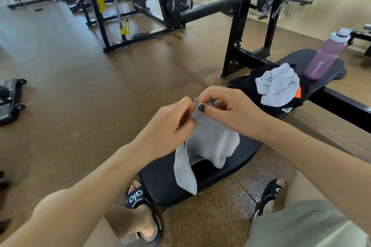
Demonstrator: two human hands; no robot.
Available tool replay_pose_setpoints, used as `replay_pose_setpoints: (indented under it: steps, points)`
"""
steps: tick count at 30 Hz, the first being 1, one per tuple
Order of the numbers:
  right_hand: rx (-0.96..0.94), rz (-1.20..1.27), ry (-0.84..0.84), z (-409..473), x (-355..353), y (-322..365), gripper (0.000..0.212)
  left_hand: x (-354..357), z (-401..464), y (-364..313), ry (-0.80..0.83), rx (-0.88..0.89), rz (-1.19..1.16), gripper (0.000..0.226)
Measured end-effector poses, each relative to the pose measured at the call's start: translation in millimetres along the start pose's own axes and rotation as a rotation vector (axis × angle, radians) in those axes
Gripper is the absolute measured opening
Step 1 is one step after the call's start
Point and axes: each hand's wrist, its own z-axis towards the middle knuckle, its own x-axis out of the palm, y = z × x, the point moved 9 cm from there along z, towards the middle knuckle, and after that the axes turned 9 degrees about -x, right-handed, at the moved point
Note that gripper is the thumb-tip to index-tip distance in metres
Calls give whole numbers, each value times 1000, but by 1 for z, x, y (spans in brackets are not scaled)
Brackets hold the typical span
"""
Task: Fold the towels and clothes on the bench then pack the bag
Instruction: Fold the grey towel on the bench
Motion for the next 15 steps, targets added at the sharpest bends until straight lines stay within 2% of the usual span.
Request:
replay_pose_setpoints:
  steps: [3, 7, 10, 15]
  points:
    - [43, 33, 18, -1, -4, 0, 9, 4, 0, -7, 58, 54, 90, 15]
    - [61, 15, -2, 1, -11, -2, 11, 3, -2, -11, 30, 110, 89, 20]
    - [35, 38, -74, 1, -15, -1, 10, 12, -6, -7, 13, 115, 103, 14]
    - [26, 108, -178, 2, -21, -1, 8, 34, -15, 14, -69, 11, 176, 17]
